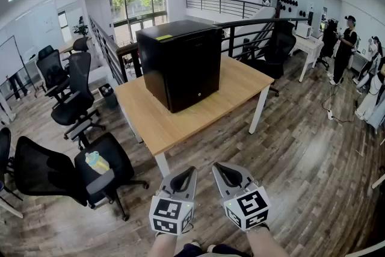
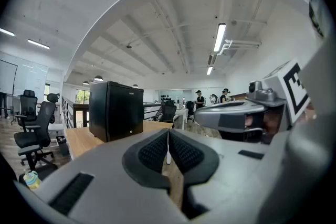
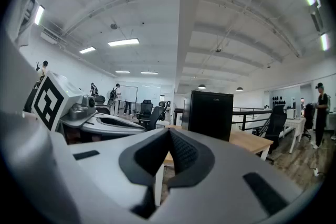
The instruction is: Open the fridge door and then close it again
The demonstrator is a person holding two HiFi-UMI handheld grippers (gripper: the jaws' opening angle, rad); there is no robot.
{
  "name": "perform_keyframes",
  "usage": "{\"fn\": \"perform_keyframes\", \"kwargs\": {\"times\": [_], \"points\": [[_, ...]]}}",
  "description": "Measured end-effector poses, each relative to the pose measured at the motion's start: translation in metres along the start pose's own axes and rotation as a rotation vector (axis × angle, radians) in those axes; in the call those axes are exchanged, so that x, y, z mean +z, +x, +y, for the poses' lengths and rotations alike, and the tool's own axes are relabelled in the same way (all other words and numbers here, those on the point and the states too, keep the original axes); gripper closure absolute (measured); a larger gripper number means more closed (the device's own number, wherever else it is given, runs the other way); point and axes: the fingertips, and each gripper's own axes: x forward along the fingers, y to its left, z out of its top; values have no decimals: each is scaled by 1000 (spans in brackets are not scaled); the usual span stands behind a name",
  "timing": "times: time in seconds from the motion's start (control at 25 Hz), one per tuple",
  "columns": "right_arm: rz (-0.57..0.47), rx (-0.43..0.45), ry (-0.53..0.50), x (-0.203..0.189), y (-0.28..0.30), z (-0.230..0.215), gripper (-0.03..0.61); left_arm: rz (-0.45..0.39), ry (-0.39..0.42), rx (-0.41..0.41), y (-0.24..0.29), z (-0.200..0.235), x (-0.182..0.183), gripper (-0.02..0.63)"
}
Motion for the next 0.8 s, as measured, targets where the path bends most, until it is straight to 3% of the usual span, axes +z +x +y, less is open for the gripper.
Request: {"fn": "perform_keyframes", "kwargs": {"times": [0.48,0.64,0.8], "points": [[25,19,16,-15,-3,-2,581,14,-6,3,2,-8,-5,607],[-13,38,24,-6,-7,-2,581,9,-6,-8,5,-12,-3,607],[-22,52,-76,-4,-17,-2,581,0,-8,1,9,-17,-6,607]]}}
